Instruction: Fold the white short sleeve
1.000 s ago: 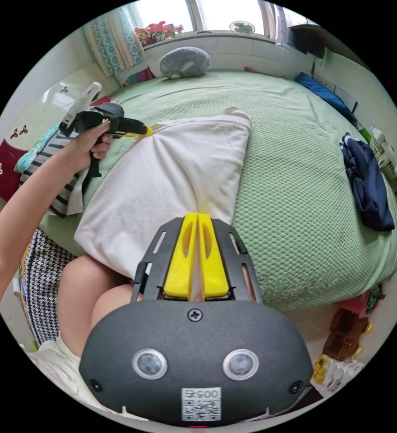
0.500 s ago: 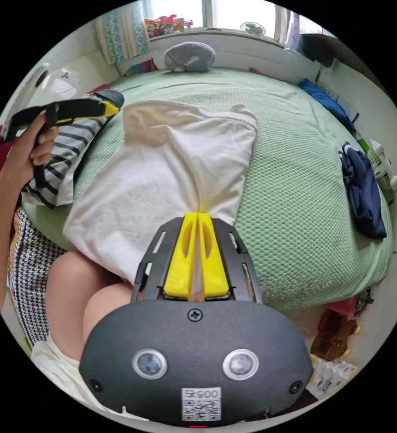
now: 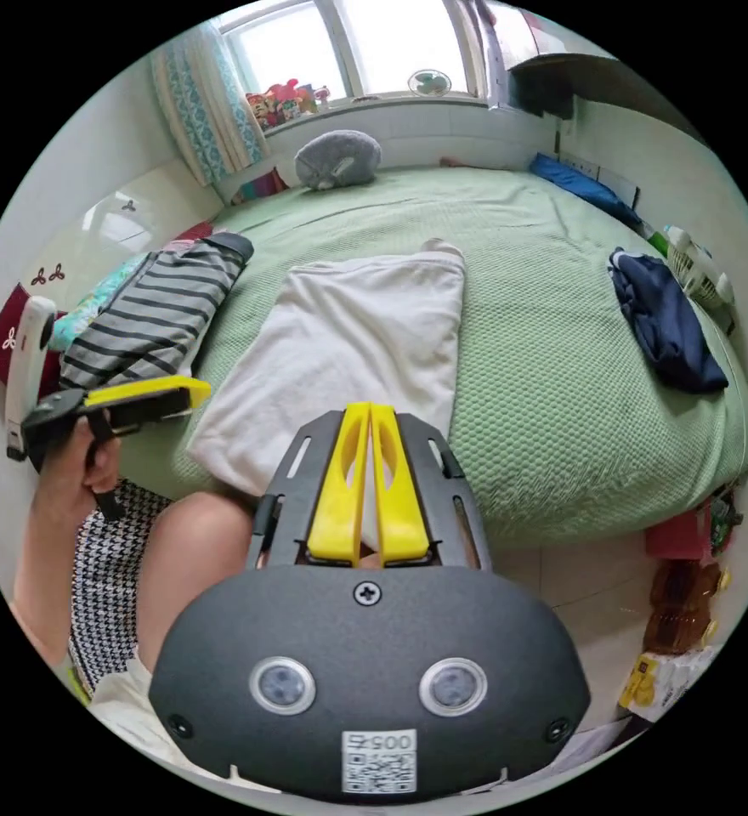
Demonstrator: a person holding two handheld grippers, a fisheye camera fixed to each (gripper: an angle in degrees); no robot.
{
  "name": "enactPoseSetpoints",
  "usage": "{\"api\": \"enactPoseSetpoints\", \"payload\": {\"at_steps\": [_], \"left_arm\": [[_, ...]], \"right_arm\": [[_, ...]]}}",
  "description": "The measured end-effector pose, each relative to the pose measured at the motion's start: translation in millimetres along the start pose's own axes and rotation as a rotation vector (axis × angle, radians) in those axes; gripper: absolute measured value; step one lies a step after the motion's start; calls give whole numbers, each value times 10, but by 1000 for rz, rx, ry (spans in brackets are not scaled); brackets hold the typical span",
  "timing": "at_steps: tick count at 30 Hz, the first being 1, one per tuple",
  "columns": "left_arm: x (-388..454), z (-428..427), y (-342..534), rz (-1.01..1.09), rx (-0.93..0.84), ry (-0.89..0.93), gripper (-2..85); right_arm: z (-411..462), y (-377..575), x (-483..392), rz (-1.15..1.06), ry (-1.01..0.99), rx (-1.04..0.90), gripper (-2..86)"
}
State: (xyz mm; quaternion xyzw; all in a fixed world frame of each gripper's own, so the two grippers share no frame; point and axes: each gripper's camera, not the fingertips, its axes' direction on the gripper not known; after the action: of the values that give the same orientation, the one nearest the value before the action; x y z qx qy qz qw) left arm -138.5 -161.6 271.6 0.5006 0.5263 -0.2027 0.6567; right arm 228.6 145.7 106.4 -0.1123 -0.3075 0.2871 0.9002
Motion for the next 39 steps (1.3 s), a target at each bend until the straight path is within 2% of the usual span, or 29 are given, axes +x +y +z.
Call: {"api": "enactPoseSetpoints", "payload": {"at_steps": [2, 3, 9, 14, 17, 22, 27, 33, 37, 39], "left_arm": [[85, 124, 122, -10, -40, -9, 43], [107, 159, 138, -9, -54, -17, 43], [353, 361, 174, 17, -116, -114, 38], [624, 398, 259, 83, -116, -246, 34], [590, 386, 290, 38, -117, -219, 33], [470, 312, 395, -5, -103, -142, 31], [472, 176, 565, 3, -65, -154, 17], [367, -256, 991, -59, 131, -68, 13], [306, -335, 1131, -55, 144, -143, 61], [257, -282, 1146, -41, 100, -102, 84]], "right_arm": [[11, 43, -188, -47, 171, -15, -9], [31, 46, -205, -49, 196, -23, -9], [267, 56, -100, -105, 132, -162, -10], [401, 134, -184, -135, 152, -148, -9], [462, 153, -283, -191, 191, -154, -10], [471, 202, -225, -150, 142, -125, -12], [498, 213, -272, -155, 155, -127, -14], [521, 247, -362, -185, 191, -122, -14], [534, 236, -333, -161, 169, -126, -14], [539, 244, -331, -151, 168, -121, -14]]}}
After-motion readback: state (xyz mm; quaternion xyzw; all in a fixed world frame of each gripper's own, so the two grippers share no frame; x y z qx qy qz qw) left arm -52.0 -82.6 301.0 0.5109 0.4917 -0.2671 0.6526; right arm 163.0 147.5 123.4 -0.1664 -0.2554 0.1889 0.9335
